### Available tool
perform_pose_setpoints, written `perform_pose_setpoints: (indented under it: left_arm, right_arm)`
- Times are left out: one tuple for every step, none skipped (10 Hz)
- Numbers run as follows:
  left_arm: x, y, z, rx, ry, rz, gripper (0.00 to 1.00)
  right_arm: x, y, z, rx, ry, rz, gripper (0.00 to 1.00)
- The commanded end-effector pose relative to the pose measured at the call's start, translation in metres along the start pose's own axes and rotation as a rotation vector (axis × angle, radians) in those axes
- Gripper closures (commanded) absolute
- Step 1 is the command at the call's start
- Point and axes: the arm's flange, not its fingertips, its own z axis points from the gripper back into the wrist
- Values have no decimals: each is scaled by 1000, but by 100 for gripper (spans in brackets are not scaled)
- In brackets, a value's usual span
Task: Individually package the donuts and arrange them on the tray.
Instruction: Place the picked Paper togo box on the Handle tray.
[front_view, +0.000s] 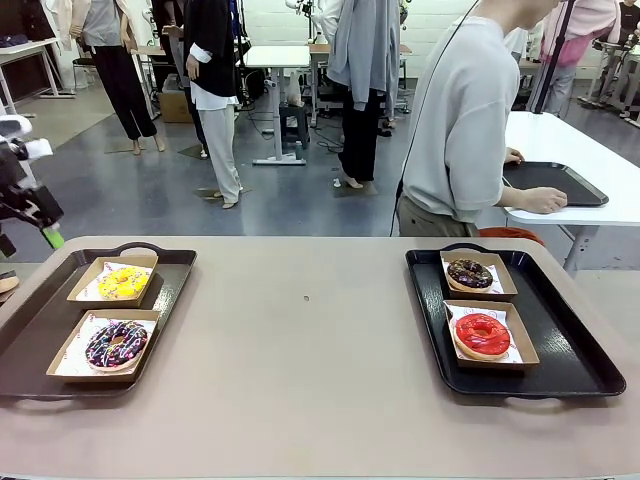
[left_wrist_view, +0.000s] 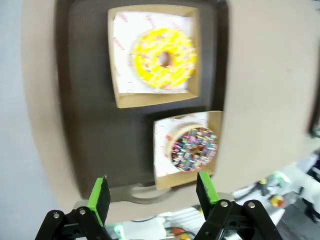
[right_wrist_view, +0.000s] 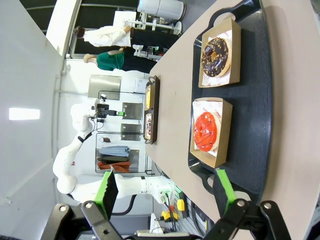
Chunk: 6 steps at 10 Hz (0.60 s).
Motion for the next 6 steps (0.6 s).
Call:
perform_pose_setpoints:
  left_arm:
    - [-4,53,47,-429,-8,22,10]
    - [-5,86,59,-593,-23,59,10]
    - [-11,117,63,-720,-44,103,10]
    - [-21,146,61,-843,-39,150,10]
    - [-35,176,54,-935,-53,194,10]
    - [-49,197,44,-991,-73,214,10]
  right_arm:
    - [-1,1,1,-3,1,2,0]
    - [-1,1,1,-3,1,2,0]
    - [-1,1,1,-3,1,2,0]
    - [-1,1,1,-3,1,2,0]
    - [-1,1,1,-3,1,2,0]
    - [-1,1,1,-3,1,2,0]
